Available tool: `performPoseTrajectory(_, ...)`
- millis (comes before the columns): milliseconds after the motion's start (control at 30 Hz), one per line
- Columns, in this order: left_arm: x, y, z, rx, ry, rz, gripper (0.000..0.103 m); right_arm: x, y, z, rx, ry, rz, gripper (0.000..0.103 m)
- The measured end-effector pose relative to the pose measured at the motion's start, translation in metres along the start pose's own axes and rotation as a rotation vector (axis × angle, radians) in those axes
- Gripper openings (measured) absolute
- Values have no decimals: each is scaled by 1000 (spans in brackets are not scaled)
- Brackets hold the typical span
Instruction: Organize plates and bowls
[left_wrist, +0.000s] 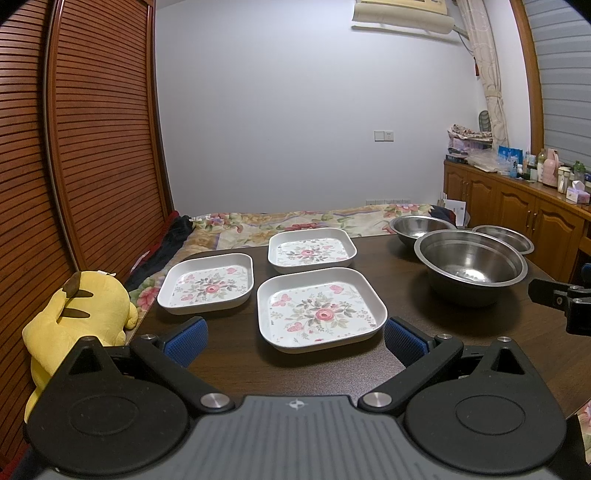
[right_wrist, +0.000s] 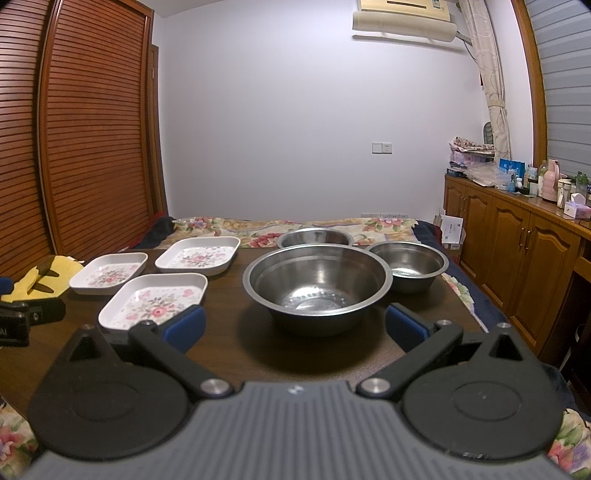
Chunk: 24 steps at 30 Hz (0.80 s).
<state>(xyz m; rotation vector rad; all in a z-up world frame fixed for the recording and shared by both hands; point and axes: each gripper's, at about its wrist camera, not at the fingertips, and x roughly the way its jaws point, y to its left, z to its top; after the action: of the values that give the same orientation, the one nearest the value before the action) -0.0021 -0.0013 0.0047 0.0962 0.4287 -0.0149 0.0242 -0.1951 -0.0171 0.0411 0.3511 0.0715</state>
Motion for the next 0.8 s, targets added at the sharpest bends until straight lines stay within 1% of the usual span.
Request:
performPoseTrajectory(400,1,1,-1,-2,8,-3,103,1,2,-2,-2,6,1,103)
performPoseTrajectory(700,14,5,-8,-9,53,-5,103,13,7,-7,-3,28,14,103)
performPoseTrajectory(800,20,7,-10,-10,69,-4,103,19,6,-8,15,44,36,103)
